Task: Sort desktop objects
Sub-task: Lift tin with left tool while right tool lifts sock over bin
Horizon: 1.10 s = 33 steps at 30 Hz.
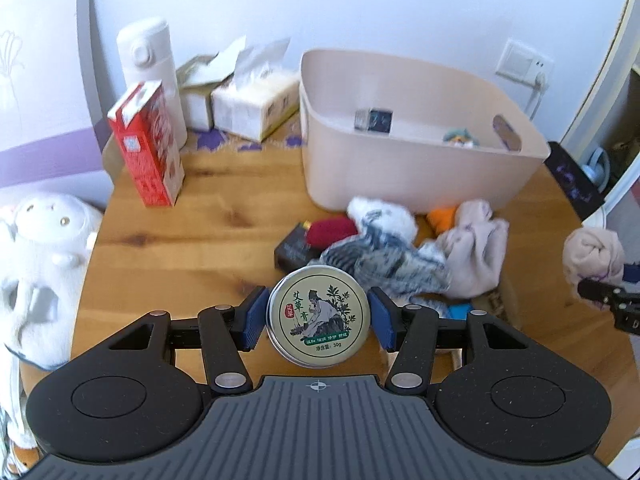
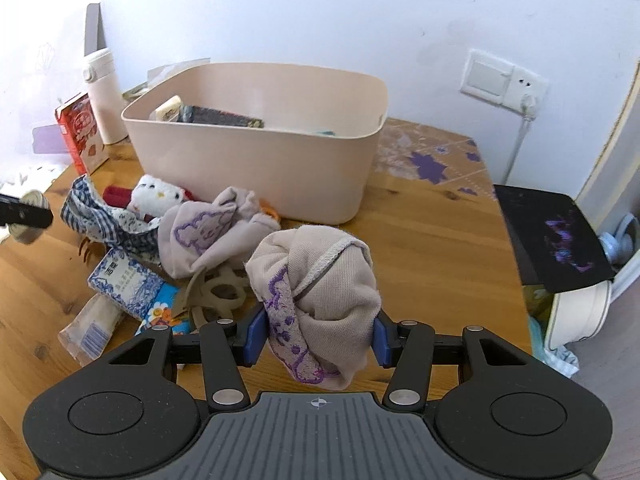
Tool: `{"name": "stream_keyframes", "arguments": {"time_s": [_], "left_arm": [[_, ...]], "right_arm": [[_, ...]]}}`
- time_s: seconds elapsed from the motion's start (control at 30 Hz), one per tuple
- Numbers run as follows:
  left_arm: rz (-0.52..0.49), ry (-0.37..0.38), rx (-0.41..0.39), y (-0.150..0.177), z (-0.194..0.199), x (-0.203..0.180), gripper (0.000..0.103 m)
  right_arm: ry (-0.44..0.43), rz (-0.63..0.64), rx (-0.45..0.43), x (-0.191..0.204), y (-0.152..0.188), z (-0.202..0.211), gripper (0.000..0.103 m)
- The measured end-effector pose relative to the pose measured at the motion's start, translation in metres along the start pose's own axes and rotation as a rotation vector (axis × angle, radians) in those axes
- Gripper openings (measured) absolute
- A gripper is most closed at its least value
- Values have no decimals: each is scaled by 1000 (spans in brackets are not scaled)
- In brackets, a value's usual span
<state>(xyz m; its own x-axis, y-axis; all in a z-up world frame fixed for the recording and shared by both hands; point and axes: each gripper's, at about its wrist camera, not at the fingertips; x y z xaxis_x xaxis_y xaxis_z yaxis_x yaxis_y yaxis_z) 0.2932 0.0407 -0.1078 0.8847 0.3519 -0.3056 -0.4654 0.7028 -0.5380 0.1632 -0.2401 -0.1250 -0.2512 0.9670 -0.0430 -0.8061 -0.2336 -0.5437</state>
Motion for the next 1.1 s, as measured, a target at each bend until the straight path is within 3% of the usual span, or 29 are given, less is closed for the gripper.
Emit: {"name": "stream_keyframes", "arguments": {"time_s": [0.5,0.87,1.0,1.1], "left_arm": [[-87,38,-140,-46,30,-25,55],[-200,34,-236,-101,38,-61,55],[-207,28,-244,-117,31,-75,55],[-204,-3,-204,-130,19,-86,55]], "right_arm": [[60,-18,-116,-16,-25,31,49],[75,16,-196,-36,-69,36,49],[76,20,-218,-42,-85,33,49],[79,36,-235,-46,-98,28,49]]}}
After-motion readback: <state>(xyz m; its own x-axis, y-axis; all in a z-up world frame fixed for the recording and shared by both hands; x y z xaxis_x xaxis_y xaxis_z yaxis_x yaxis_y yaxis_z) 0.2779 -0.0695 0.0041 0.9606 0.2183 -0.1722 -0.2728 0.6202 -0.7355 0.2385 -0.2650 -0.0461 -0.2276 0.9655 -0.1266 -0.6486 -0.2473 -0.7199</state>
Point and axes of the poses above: each gripper's, at about its wrist camera, not at the fingertips, and z roughly against the way its jaws point, x to its left, y to its underside, and after that the axes turned 7 degrees about x, right-handed
